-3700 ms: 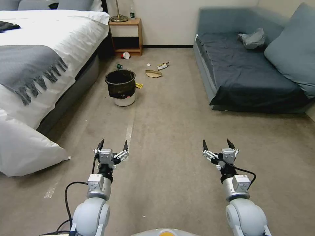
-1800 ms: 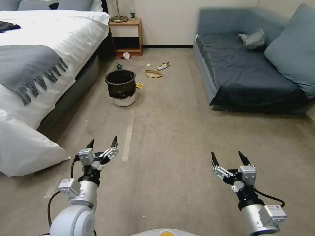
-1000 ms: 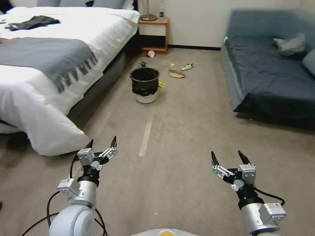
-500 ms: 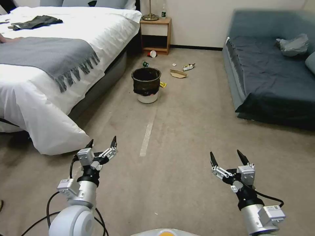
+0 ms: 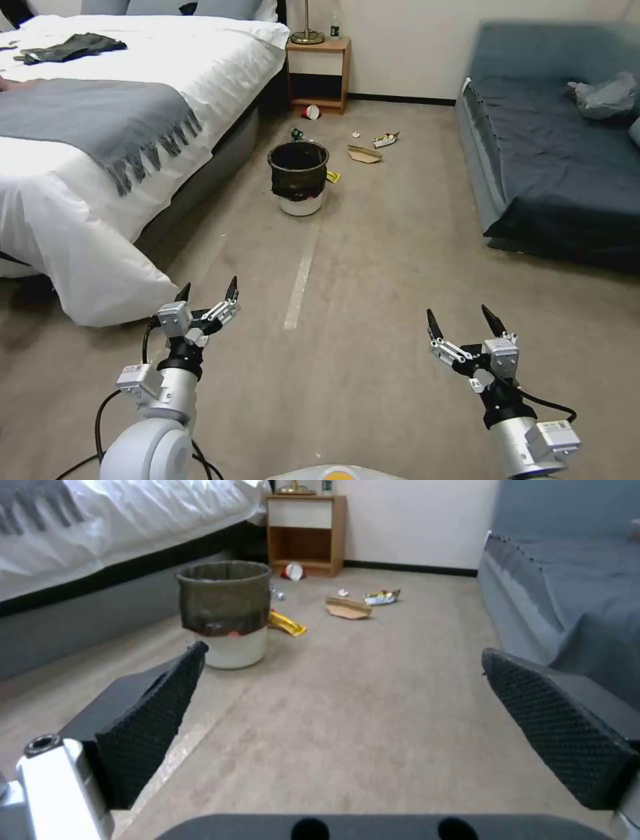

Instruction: Pick up the trash can from the floor.

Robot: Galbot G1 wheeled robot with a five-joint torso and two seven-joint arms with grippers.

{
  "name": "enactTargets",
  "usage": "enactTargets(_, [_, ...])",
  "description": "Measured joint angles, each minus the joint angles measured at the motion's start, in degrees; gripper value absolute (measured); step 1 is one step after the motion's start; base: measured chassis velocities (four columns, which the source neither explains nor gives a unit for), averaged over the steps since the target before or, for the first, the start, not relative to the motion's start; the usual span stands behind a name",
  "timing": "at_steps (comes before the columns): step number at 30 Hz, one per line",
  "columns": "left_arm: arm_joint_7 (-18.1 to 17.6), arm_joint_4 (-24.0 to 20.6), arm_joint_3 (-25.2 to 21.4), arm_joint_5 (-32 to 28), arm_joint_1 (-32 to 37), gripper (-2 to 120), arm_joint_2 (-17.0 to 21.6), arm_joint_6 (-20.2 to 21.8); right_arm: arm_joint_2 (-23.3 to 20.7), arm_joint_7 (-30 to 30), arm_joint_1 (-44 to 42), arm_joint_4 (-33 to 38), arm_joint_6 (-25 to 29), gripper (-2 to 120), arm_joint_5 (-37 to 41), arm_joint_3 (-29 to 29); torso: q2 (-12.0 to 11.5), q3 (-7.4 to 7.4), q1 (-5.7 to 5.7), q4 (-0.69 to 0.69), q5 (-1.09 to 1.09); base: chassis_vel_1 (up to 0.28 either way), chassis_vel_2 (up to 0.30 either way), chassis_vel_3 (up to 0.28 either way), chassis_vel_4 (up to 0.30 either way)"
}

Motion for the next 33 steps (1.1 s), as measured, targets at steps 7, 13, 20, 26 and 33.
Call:
enactTargets(7, [0.0, 0.2, 0.0, 0.0, -0.1, 100, 0.1, 0.0, 0.0, 0.0, 0.1, -0.2, -0.1, 100, 0.0, 0.0, 0.0, 0.00, 0.00, 0.00, -0.02, -0.149, 0.156, 0.142, -0.146])
enactTargets(13, [0.0, 0.5, 0.0, 0.0, -0.4, 100, 0.0, 0.0, 0.0, 0.1, 0.3, -0.4, -0.2, 100, 0.0, 0.0, 0.0, 0.00, 0.00, -0.01, -0.01, -0.126, 0.110, 0.123, -0.117])
enactTargets(20, [0.0, 0.6, 0.0, 0.0, -0.4, 100, 0.0, 0.0, 0.0, 0.1, 0.4, -0.6, -0.2, 100, 0.0, 0.0, 0.0, 0.00, 0.00, -0.01, -0.02, -0.142, 0.145, 0.151, -0.153])
enactTargets(26, [0.0, 0.6, 0.1, 0.0, -0.3, 100, -0.2, 0.0, 0.0, 0.1, 0.4, -0.6, -0.2, 100, 0.0, 0.0, 0.0, 0.00, 0.00, 0.00, -0.02, -0.144, 0.149, 0.146, -0.134])
enactTargets(33, [0.0, 0.6, 0.3, 0.1, -0.2, 100, -0.3, 0.0, 0.0, 0.1, 0.3, -0.5, -0.1, 100, 0.0, 0.0, 0.0, 0.00, 0.00, 0.00, -0.01, -0.133, 0.133, 0.122, -0.137])
